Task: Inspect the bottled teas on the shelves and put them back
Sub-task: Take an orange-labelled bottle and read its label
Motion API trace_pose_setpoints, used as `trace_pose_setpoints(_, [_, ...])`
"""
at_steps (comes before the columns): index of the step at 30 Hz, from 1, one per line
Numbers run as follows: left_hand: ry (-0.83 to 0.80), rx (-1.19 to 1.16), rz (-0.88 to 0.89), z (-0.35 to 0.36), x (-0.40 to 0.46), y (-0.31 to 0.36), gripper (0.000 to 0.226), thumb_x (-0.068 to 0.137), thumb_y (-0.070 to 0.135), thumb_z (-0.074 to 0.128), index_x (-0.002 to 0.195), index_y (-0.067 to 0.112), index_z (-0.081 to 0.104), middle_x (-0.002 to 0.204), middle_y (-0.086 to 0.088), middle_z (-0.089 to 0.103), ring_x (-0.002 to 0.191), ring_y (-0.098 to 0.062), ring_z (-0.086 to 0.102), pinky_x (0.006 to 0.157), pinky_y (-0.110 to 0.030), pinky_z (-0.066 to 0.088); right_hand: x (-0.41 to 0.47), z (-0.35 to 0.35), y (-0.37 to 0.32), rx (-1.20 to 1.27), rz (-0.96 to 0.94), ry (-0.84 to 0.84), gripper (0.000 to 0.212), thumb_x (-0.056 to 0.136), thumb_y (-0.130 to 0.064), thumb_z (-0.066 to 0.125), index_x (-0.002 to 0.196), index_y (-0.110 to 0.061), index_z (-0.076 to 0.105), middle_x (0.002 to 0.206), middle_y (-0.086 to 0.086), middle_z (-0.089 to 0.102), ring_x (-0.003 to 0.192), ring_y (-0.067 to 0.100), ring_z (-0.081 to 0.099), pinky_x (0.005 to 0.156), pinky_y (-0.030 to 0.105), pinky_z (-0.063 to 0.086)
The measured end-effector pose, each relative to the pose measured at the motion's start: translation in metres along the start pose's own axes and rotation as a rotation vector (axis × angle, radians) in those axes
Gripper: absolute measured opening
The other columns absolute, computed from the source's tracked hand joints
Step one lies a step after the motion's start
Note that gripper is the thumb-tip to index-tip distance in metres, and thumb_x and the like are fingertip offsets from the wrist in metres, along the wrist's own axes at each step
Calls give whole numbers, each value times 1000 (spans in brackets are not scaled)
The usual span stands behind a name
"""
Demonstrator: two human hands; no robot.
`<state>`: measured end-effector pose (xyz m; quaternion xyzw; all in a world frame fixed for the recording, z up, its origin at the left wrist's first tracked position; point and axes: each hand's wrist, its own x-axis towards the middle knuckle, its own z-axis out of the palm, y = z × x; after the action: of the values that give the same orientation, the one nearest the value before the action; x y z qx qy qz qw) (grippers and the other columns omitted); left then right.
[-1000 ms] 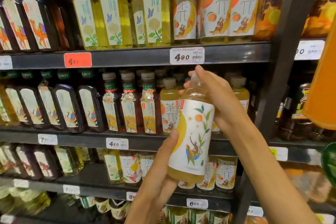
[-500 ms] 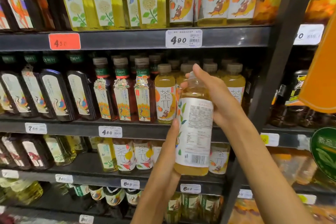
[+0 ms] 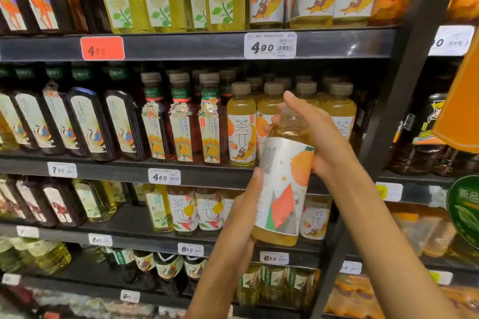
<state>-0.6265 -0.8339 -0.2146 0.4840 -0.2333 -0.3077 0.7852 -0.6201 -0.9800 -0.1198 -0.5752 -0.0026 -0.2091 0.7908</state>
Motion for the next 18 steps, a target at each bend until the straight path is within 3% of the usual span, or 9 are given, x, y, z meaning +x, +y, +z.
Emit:
trace_pose_setpoints(2, [19, -73, -9, 0, -1, -1, 52, 76, 65, 47, 115, 36, 66, 117, 0, 70, 109, -17, 66, 91, -32, 54, -2, 1, 2, -20, -5, 37, 34, 85, -44, 66, 96, -13, 64, 78, 5, 74, 79, 21, 72, 73, 33, 57])
trace_pose_setpoints(4, [-51, -196, -61, 1, -4, 2, 67, 86, 63, 42, 128, 14, 59, 112, -12, 69, 97, -26, 68, 84, -37, 56, -3, 1, 1, 49, 47, -47, 36, 86, -47, 63, 95, -12, 64, 84, 9, 73, 82, 22, 71, 75, 34, 57])
trace_pose_setpoints(6, [-169, -339, -138, 3, -7, 8, 72, 93, 60, 32, 119, -2, 60, 93, -18, 68, 75, -28, 66, 67, -35, 56, -5, 3, -1, 156, 120, -154, 35, 86, -44, 60, 97, -11, 64, 88, 10, 72, 82, 22, 70, 73, 32, 57])
trace_pose_setpoints(8, [-249, -470, -196, 6, -9, 10, 70, 90, 56, 34, 106, -3, 66, 84, -16, 67, 66, -26, 65, 60, -32, 55, -6, 8, 1, 247, 157, -219, 37, 84, -41, 58, 100, -9, 64, 87, 10, 73, 83, 23, 71, 73, 33, 58])
trace_pose_setpoints(11, [-281, -552, -215, 10, -14, 7, 70, 88, 57, 38, 106, -5, 65, 85, -19, 67, 68, -30, 67, 62, -34, 57, -6, 17, 4, 314, 210, -250, 35, 82, -37, 57, 100, -7, 62, 81, 8, 73, 80, 23, 73, 71, 34, 60])
trace_pose_setpoints(13, [-228, -490, -223, 9, -17, 6, 73, 88, 60, 39, 109, -4, 68, 93, -23, 69, 77, -33, 69, 69, -41, 58, -4, 19, 5, 293, 234, -214, 29, 88, -34, 56, 96, -7, 61, 76, 7, 72, 76, 22, 72, 71, 34, 60])
trace_pose_setpoints(16, [-162, -405, -202, 5, -21, 13, 74, 82, 60, 49, 131, 5, 56, 114, -25, 65, 96, -37, 66, 80, -49, 56, -1, 17, 6, 195, 235, -164, 24, 89, -32, 58, 91, -8, 60, 74, 8, 70, 75, 25, 70, 72, 33, 57])
trace_pose_setpoints(18, [-147, -400, -205, 5, -24, 13, 81, 76, 58, 65, 135, 4, 50, 111, -26, 64, 93, -37, 66, 79, -49, 55, 1, 15, 10, 126, 223, -133, 24, 89, -33, 59, 86, -9, 59, 74, 9, 69, 80, 28, 67, 73, 34, 55])
